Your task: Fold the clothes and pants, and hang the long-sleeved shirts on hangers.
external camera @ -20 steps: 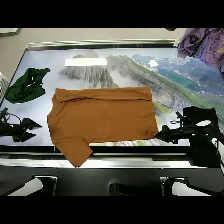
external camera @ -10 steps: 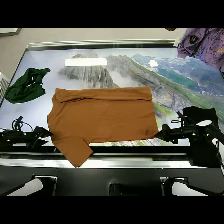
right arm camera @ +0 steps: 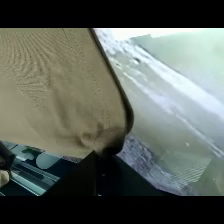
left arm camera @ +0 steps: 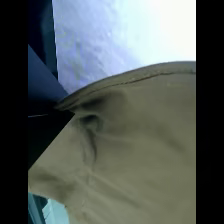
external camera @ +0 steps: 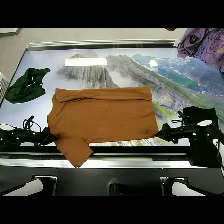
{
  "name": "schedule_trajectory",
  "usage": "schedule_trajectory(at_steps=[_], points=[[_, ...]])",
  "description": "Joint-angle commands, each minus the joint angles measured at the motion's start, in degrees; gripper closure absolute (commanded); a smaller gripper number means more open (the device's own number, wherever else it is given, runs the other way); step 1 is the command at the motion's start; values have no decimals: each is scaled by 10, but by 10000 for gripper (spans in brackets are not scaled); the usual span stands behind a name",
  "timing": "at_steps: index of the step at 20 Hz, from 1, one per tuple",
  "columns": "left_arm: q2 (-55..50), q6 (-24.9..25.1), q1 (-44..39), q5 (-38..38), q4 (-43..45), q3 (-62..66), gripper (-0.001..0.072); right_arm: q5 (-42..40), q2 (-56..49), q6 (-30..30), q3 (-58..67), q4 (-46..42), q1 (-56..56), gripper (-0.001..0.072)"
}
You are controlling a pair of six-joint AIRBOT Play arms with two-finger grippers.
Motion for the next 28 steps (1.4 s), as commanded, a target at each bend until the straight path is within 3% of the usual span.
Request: schedule_trajectory(at_steps=[1, 4, 7, 12, 18, 22, 26, 28], points=[[-2, 4, -6, -5, -22, 3, 687, -12, 31, 1, 0, 0, 0, 688], [-1, 4, -9, -10, -35, 33, 688, -25, 62, 2, 15, -12, 42, 689], [0, -14, -38, -22, -36, 128, 690, -63, 66, 70, 116, -80, 131, 689], [0, -64, -103, -21, 5, 454, 691, -79, 66, 181, 427, -252, 214, 688], [30, -139, -116, -44, 127, 866, 690, 12, 104, 204, 783, -308, 215, 687], [173, -208, -116, -49, 236, 841, 691, 51, 217, 249, 823, -331, 215, 687], [289, -241, -116, -82, 334, 774, 691, 94, 293, 303, 823, -382, 215, 687], [295, -240, -116, -104, 333, 773, 691, 121, 291, 317, 823, -397, 215, 687]])
